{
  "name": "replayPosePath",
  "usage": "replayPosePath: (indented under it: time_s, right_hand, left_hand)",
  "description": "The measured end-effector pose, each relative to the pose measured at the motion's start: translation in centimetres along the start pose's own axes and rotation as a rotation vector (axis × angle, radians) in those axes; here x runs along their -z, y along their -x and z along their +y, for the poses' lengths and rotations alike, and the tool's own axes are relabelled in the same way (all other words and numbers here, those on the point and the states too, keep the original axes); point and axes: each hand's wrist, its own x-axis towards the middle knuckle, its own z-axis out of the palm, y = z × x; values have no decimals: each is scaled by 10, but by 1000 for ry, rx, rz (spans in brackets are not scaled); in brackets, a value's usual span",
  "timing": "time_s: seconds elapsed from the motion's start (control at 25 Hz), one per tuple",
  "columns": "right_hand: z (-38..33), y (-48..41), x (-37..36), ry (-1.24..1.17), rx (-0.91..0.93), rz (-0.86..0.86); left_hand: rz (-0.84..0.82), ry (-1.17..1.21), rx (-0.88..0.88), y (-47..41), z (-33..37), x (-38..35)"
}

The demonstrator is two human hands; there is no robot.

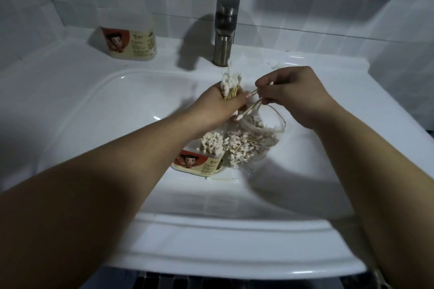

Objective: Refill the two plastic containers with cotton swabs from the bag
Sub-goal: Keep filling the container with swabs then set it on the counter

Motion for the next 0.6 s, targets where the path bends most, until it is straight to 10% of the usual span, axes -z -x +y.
replayPosePath:
  time_s: [0.6]
  right_hand:
    - [5, -2, 1, -107, -10, 51]
  left_hand:
    - [100, 101, 60, -2, 1, 3]
